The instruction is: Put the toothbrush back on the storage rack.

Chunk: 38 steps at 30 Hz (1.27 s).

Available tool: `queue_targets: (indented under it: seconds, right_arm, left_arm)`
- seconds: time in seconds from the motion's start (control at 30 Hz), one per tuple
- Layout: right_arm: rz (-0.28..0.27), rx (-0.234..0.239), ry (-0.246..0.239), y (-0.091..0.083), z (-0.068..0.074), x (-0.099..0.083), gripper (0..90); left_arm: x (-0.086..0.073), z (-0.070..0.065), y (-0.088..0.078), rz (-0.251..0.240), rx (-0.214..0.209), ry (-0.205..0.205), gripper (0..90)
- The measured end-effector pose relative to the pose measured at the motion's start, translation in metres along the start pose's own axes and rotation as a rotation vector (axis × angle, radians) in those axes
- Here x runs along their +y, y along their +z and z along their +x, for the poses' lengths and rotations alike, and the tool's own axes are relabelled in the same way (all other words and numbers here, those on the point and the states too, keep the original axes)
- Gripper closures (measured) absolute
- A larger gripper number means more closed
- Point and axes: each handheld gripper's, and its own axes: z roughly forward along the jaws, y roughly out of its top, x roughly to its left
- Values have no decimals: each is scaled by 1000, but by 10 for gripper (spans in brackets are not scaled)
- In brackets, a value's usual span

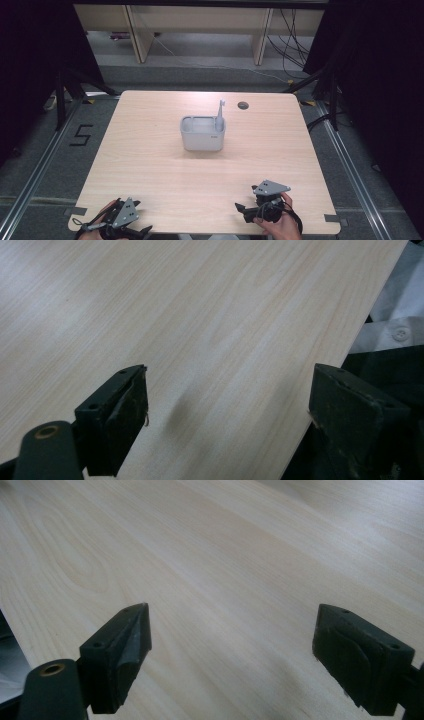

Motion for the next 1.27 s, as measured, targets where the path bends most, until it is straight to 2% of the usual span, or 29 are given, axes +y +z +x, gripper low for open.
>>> queue_targets:
  seconds: [0.03,0.23,0.33,0.37,0.47,0.5,0.53,0.6,0.67,0.77,0.8,0.83,0.93,1.0,1.1,1.17,1.27]
  right_arm:
    - [10,4,16,-1,1,-1,167]
    - [2,-7,2,-4,2,-4,167]
    - [6,4,-6,-5,1,-5,167]
    - [5,-12,-10,-7,2,-6,167]
    - [2,-17,-11,-7,2,-8,167]
    - [13,-9,25,-8,4,-8,167]
    - [10,-4,5,-8,3,-8,167]
    - [8,-5,-5,-8,2,-9,167]
    - [13,-8,7,-10,3,-10,167]
    - [15,-2,-6,-10,3,-11,167]
    - [15,-19,7,-11,4,-12,167]
    - [22,-8,25,-11,6,-12,167]
    - [17,-7,-21,-11,4,-12,167]
    - [23,5,-13,-11,4,-13,167]
    - [28,-7,4,-11,6,-13,167]
    - [26,2,-14,-10,5,-13,167]
    - [28,-1,-11,-10,5,-14,166]
  left_arm:
    - [0,0,0,0,0,1,158]
    - [0,0,0,0,0,0,158]
    - [0,0,0,2,-5,3,157]
    - [0,0,0,4,-7,4,158]
    - [0,0,0,5,-5,0,158]
    - [0,-1,0,4,-6,-3,158]
    - [0,0,0,5,-6,-1,157]
    - [0,0,0,4,-5,3,158]
    - [0,0,0,3,-5,1,158]
    - [0,-1,0,4,-4,-3,158]
    - [0,-1,1,5,-4,-4,157]
    - [0,-1,1,4,-2,-3,158]
    - [0,-1,1,3,-2,-4,158]
    - [0,-1,1,3,-2,-4,158]
    - [0,-1,1,5,-4,-2,157]
    - [0,-1,1,4,-3,-3,158]
    - [0,-1,1,5,-4,-3,158]
